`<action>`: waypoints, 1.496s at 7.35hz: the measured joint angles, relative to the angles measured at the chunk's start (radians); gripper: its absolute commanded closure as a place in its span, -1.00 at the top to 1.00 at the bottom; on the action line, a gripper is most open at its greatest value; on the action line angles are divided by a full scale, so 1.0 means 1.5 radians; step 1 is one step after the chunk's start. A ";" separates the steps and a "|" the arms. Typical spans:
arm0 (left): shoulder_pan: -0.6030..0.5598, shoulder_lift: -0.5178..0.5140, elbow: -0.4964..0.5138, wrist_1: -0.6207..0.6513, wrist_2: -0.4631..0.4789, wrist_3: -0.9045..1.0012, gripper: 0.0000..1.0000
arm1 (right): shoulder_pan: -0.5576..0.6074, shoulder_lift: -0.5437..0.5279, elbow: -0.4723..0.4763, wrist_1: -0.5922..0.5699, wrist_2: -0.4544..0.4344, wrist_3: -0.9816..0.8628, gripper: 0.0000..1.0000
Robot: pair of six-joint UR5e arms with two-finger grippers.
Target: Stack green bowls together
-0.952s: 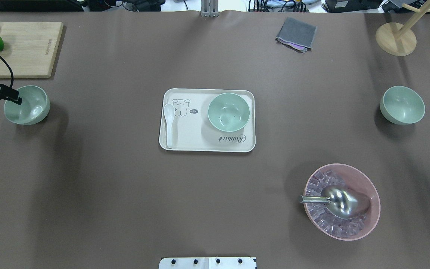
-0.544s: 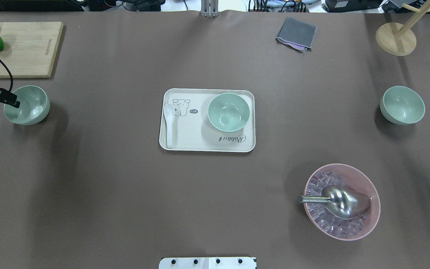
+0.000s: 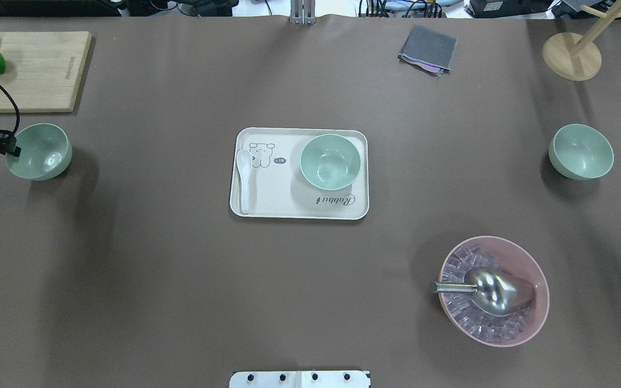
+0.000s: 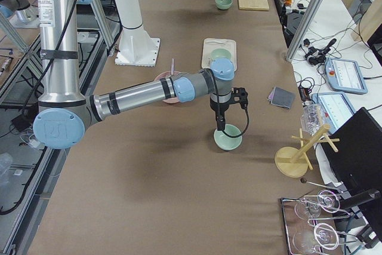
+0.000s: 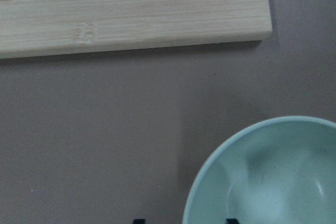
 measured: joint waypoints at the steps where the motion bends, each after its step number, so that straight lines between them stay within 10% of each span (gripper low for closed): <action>1: 0.000 0.000 -0.003 0.000 -0.001 0.000 -1.00 | 0.000 0.000 0.000 0.000 0.000 0.000 1.00; 5: -0.006 -0.007 -0.050 0.019 -0.073 -0.006 -1.00 | 0.000 0.000 0.000 0.000 0.000 0.000 1.00; 11: 0.038 -0.066 -0.289 0.248 -0.044 -0.205 -1.00 | 0.000 -0.001 0.005 0.000 0.000 0.000 1.00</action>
